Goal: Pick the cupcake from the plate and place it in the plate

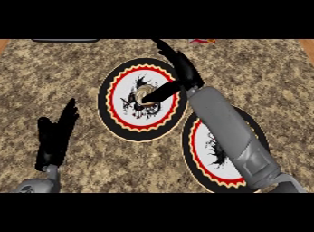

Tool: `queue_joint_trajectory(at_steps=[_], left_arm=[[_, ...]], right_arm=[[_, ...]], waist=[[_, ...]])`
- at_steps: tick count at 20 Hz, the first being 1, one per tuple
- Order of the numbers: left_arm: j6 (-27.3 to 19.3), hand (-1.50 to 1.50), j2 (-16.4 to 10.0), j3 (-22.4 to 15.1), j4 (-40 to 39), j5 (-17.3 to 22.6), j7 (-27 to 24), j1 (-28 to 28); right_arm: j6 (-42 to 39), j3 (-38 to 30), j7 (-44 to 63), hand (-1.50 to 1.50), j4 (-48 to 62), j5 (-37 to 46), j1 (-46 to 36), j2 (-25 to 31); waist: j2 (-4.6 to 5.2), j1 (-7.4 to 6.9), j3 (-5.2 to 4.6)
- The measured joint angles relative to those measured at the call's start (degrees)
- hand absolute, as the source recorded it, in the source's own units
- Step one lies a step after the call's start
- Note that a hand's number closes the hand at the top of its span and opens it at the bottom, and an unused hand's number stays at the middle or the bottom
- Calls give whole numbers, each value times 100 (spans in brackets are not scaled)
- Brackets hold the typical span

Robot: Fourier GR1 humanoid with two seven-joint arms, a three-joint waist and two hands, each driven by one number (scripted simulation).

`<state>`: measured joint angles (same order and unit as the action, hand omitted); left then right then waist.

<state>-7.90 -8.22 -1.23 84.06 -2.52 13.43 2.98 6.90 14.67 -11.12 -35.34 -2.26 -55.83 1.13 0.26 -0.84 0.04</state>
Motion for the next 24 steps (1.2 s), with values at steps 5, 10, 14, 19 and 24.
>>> queue_joint_trajectory(at_steps=[5,10,14,19,24], left_arm=[[-58,0,74,-3,-83,-103,21,110],[-3,0,138,-53,39,-129,-34,-88],[-2,0,126,16,-29,-173,-17,4],[-10,0,196,-50,138,-232,93,-53],[17,0,230,-15,123,-228,31,-84]], right_arm=[[-259,-104,-521,-150,133,-110,145,-22],[-256,-58,-938,-150,467,-173,91,-86],[-67,132,-1050,-150,561,-195,191,-103],[235,291,-1058,-150,854,-207,107,-110],[308,125,-1149,-150,1280,-66,-108,-96]], waist=[[-4,1,-1],[-3,-25,-3],[-4,-24,-3],[-2,-42,-2],[3,-35,-3]])
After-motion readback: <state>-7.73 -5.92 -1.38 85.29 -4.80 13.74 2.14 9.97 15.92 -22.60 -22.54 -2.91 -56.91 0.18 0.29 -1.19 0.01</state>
